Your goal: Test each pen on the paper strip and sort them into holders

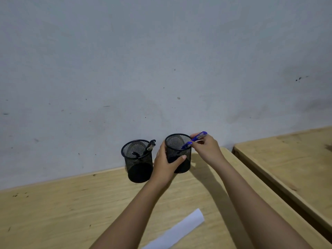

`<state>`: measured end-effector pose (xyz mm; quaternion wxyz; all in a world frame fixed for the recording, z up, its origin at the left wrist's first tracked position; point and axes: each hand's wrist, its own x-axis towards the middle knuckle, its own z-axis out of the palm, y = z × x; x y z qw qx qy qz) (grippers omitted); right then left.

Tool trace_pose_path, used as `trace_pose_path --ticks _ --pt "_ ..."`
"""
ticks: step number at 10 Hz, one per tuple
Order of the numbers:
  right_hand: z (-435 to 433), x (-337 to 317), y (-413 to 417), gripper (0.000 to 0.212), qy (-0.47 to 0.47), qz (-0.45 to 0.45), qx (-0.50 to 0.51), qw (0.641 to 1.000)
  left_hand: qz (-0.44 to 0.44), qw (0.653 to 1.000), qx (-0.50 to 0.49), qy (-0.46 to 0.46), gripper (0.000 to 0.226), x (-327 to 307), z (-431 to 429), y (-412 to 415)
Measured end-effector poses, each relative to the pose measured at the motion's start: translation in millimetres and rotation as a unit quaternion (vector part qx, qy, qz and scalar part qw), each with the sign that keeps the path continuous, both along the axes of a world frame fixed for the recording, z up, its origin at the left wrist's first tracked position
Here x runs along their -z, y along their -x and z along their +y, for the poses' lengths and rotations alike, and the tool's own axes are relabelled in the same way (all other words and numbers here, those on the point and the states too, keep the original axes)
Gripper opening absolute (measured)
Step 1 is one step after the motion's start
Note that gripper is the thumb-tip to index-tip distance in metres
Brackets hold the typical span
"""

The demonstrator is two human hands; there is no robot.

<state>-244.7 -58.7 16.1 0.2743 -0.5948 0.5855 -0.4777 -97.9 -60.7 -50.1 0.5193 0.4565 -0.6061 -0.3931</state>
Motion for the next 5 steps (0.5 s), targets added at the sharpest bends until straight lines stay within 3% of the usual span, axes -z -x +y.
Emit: trace_pose_path --ticks 3,4,5 --pt "14 -1 5 0.018 -0.023 0.040 -0.010 0.999 -0.061 0.998 -0.003 -0.012 0.055 -7 2 -8" --pt "30 0 9 0.037 -0.045 0.055 -0.013 0.997 -0.072 0.997 0.008 0.002 0.036 -19 18 -12" --pt "45 -2 11 0.040 -0.057 0.060 -0.004 0.997 -0.086 0.996 0.012 -0.004 0.029 -36 37 -13"
